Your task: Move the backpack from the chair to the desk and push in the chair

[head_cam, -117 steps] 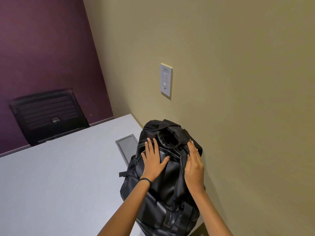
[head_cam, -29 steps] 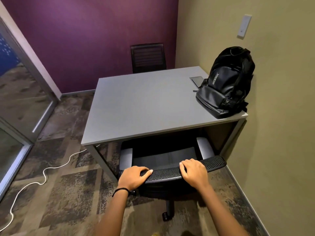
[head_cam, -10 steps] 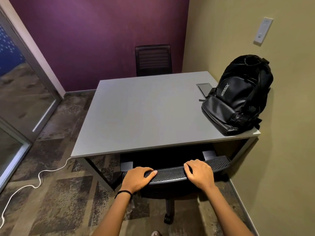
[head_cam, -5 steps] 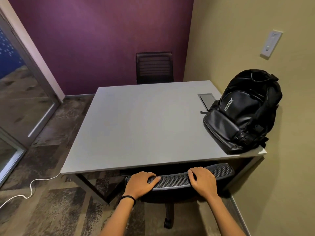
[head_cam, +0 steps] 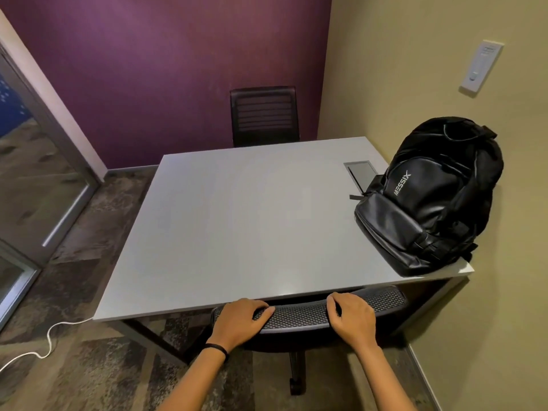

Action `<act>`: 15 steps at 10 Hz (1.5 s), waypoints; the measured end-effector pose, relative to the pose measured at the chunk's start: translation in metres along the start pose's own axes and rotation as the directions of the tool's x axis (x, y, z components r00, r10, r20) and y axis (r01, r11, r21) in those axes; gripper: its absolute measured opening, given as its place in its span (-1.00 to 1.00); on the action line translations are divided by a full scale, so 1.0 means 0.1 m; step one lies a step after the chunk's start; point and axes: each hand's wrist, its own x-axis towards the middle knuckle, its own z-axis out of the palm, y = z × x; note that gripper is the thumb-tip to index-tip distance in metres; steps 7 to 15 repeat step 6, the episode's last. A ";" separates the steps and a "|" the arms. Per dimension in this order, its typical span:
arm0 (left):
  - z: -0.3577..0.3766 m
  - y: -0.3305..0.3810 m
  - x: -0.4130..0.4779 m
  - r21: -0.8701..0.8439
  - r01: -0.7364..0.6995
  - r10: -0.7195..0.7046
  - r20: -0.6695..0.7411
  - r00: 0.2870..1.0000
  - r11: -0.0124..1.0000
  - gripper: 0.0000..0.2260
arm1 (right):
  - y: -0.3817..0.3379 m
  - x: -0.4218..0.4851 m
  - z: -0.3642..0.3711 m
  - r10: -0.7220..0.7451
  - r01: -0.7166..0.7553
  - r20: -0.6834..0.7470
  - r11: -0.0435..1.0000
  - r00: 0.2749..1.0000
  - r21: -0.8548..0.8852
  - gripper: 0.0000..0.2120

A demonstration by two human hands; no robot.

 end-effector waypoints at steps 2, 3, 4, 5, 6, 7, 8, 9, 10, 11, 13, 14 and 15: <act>0.01 0.01 0.15 -0.046 0.021 -0.013 0.184 0.983 0.999 -0.61 | 0.15 0.31 -0.02 0.055 -0.046 0.324 0.998 0.945 -0.036 -0.70; 0.00 0.08 0.28 -0.065 0.027 -0.009 0.264 0.964 0.998 -0.63 | 0.15 0.50 -0.03 0.074 -0.067 0.483 0.997 0.872 -0.033 -0.71; -0.02 0.17 0.49 -0.040 0.029 -0.015 0.326 0.945 0.999 -0.65 | 0.19 0.71 0.01 0.084 -0.114 0.607 0.993 0.790 0.011 -0.73; -0.05 0.18 0.67 -0.033 0.063 -0.049 0.316 0.947 0.997 -0.68 | 0.26 0.88 0.07 0.038 -0.085 0.647 0.996 0.762 0.041 -0.75; -0.09 0.18 0.90 -0.018 0.120 -0.110 0.284 0.952 0.993 -0.69 | 0.34 1.06 0.14 0.019 -0.108 0.668 0.990 0.744 0.092 -0.75; -0.09 0.18 0.90 -0.018 0.120 -0.110 0.284 0.952 0.993 -0.69 | 0.34 1.06 0.14 0.019 -0.108 0.668 0.990 0.744 0.092 -0.75; -0.09 0.18 0.90 -0.018 0.120 -0.110 0.284 0.952 0.993 -0.69 | 0.34 1.06 0.14 0.019 -0.108 0.668 0.990 0.744 0.092 -0.75; -0.09 0.18 0.90 -0.018 0.120 -0.110 0.284 0.952 0.993 -0.69 | 0.34 1.06 0.14 0.019 -0.108 0.668 0.990 0.744 0.092 -0.75; -0.09 0.18 0.90 -0.018 0.120 -0.110 0.284 0.952 0.993 -0.69 | 0.34 1.06 0.14 0.019 -0.108 0.668 0.990 0.744 0.092 -0.75; -0.09 0.18 0.90 -0.018 0.120 -0.110 0.284 0.952 0.993 -0.69 | 0.34 1.06 0.14 0.019 -0.108 0.668 0.990 0.744 0.092 -0.75; -0.09 0.18 0.90 -0.018 0.120 -0.110 0.284 0.952 0.993 -0.69 | 0.34 1.06 0.14 0.019 -0.108 0.668 0.990 0.744 0.092 -0.75; -0.09 0.18 0.90 -0.018 0.120 -0.110 0.284 0.952 0.993 -0.69 | 0.34 1.06 0.14 0.019 -0.108 0.668 0.990 0.744 0.092 -0.75; -0.09 0.18 0.90 -0.018 0.120 -0.110 0.284 0.952 0.993 -0.69 | 0.34 1.06 0.14 0.019 -0.108 0.668 0.990 0.744 0.092 -0.75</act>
